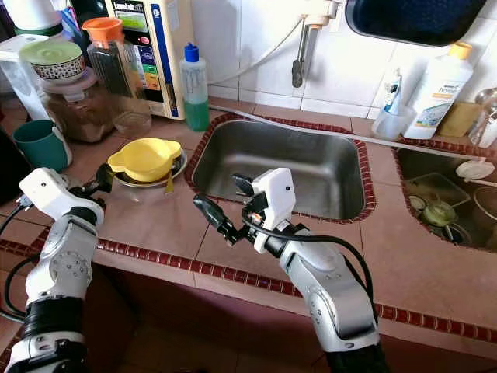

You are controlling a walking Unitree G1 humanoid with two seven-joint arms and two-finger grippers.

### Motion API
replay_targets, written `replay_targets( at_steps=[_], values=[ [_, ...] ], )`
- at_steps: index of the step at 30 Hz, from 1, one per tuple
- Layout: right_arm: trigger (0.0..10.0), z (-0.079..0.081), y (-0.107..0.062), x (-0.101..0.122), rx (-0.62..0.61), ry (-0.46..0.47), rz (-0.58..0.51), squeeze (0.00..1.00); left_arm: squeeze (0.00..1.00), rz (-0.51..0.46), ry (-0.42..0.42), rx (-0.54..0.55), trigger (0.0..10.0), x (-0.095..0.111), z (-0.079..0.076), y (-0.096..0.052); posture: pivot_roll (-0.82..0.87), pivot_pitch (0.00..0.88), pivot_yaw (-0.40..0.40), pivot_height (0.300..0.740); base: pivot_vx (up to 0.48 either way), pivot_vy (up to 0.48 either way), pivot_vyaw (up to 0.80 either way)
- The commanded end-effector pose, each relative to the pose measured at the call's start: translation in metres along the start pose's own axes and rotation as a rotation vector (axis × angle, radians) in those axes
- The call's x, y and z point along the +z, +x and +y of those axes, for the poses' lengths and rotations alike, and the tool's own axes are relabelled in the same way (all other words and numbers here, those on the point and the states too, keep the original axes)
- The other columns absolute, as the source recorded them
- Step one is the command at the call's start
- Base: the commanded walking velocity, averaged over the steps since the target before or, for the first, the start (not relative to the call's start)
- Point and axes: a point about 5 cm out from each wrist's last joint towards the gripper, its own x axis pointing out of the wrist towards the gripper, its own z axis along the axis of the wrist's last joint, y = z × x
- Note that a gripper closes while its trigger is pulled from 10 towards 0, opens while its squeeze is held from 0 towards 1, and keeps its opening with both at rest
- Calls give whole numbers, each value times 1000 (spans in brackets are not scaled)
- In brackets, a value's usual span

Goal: Kitchen organization

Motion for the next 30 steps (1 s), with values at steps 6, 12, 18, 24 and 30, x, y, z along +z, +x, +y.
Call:
replay_targets(
  at_steps=[6,12,18,24,30],
  values=[
    [10000,1,1,2,-6,-3,-9,0,0,-16,-69,-21,0,4,-8,9,15,45,22,740,0,0,0],
    [10000,1,2,2,-7,-1,-10,0,0,-38,-158,2,0,8,-8,14,14,47,22,740,0,0,0],
    [10000,0,2,2,-12,-1,-11,0,0,-34,-202,25,0,9,-4,16,16,49,24,740,0,0,0],
    [10000,0,2,2,-13,1,-12,0,0,-16,-232,32,9608,7,-3,18,17,49,26,740,0,0,0],
    [10000,0,3,2,-13,2,-14,0,0,0,-236,21,10000,3,-9,18,16,49,27,740,0,0,0]
  ],
)
